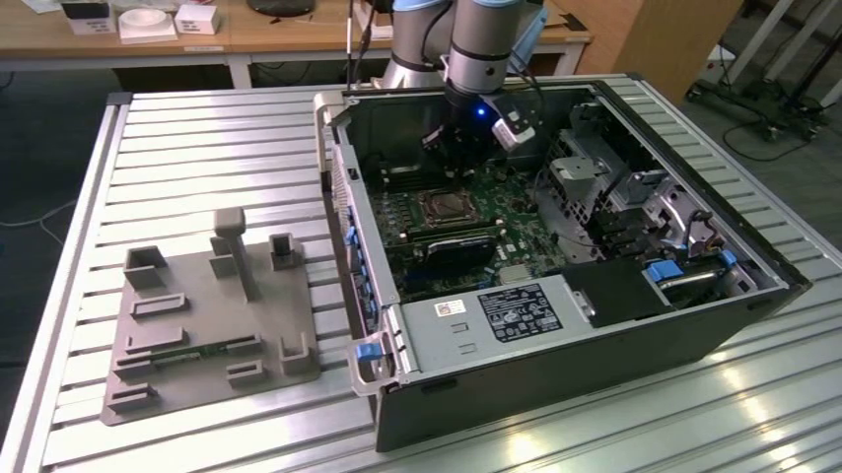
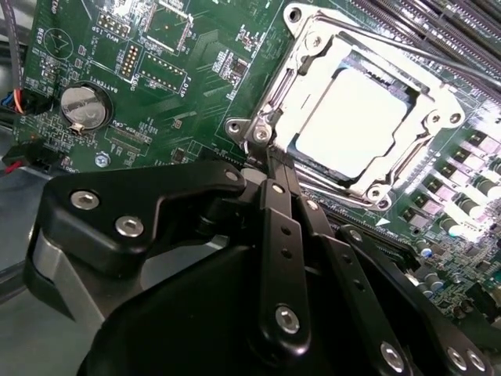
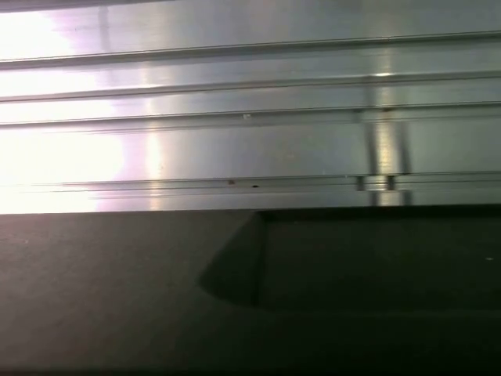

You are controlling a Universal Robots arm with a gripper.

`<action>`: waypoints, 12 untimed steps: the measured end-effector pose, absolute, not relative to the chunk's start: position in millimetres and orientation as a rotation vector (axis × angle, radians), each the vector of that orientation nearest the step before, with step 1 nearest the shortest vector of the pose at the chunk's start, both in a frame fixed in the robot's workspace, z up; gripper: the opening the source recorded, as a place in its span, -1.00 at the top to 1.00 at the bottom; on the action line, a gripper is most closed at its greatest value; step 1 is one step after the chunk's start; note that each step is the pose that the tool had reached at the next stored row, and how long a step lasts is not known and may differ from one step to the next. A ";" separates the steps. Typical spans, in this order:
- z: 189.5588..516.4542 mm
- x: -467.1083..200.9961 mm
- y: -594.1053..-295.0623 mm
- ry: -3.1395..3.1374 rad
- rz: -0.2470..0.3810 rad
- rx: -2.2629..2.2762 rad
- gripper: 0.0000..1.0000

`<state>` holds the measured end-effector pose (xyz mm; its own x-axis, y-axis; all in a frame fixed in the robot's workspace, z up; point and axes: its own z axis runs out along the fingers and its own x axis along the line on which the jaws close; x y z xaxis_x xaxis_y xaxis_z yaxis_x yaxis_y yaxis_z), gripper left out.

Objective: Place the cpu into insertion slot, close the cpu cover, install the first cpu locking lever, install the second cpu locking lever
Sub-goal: 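Install the first cpu locking lever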

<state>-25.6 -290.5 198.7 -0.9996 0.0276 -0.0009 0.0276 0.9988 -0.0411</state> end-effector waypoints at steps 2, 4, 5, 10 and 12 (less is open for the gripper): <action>200.9 -25.6 -290.3 3.140 -0.064 0.043 0.80; 203.7 -25.6 -290.1 3.140 -0.064 0.043 0.80; 204.9 -25.6 -290.0 3.140 -0.064 0.043 0.80; 212.2 -25.7 -289.4 3.140 -0.064 0.043 0.80; 214.3 -25.9 -289.3 3.140 -0.064 0.044 0.80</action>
